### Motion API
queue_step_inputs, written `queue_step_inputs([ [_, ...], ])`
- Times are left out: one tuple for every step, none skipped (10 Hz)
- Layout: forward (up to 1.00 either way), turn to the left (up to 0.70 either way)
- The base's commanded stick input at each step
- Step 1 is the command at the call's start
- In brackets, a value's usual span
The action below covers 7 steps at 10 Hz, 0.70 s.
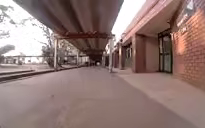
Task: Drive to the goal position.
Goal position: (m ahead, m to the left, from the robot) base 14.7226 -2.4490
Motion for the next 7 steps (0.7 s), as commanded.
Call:
queue_step_inputs([
  [0.70, 0.00],
  [0.70, 0.00],
  [0.70, 0.00],
  [0.70, 0.00],
  [0.70, 0.00],
  [0.70, 0.00],
  [0.70, 0.00],
])
